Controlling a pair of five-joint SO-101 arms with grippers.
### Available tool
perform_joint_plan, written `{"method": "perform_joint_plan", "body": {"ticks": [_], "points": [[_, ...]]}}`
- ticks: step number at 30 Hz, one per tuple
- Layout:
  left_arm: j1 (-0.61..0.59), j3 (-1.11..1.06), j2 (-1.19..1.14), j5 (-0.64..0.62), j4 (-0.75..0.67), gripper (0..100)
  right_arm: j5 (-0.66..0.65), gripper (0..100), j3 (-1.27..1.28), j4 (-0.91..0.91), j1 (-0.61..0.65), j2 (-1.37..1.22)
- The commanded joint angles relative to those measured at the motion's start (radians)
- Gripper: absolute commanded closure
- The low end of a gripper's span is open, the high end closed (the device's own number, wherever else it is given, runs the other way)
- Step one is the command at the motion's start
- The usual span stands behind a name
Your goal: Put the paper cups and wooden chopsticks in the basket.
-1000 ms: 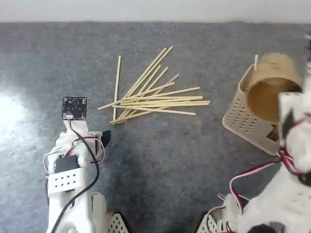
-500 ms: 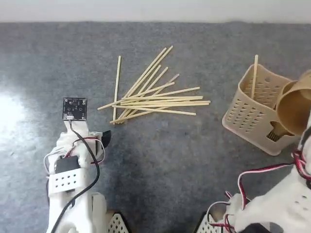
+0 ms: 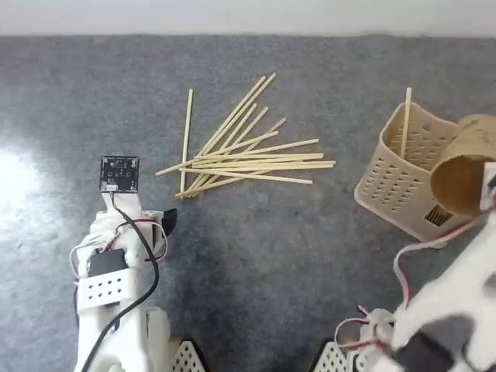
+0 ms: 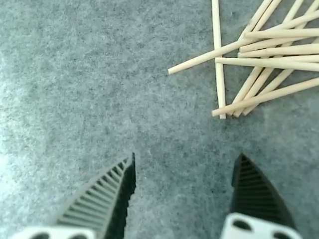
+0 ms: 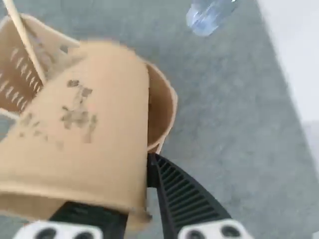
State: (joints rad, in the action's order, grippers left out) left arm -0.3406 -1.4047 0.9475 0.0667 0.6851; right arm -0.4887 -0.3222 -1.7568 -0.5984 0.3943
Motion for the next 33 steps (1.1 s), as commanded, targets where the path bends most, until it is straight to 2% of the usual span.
{"method": "perform_joint_plan", "body": {"ticks": [1,6,13,20,26,31,33], "points": [[0.003,0.007,0.002,-0.015,-0.020,70,0.054,99.1,-0.087,-0.041,0.010,-0.064],[0.003,0.007,0.002,-0.015,-0.023,70,0.078,99.1,-0.127,-0.044,0.008,-0.068],[0.003,0.007,0.002,-0.015,-0.023,70,0.072,99.1,-0.120,-0.044,-0.035,0.081],[0.003,0.007,0.002,-0.015,-0.020,70,0.069,99.0,-0.014,-0.041,-0.058,0.143],[0.003,0.007,0.002,-0.015,-0.020,70,0.017,98.8,0.021,-0.039,-0.058,0.148],[0.003,0.007,0.000,-0.015,-0.020,70,0.020,87.7,0.018,-0.041,-0.058,0.151],[0.003,0.007,0.000,-0.015,-0.020,70,0.020,86.8,0.020,-0.042,-0.061,0.151]]}}
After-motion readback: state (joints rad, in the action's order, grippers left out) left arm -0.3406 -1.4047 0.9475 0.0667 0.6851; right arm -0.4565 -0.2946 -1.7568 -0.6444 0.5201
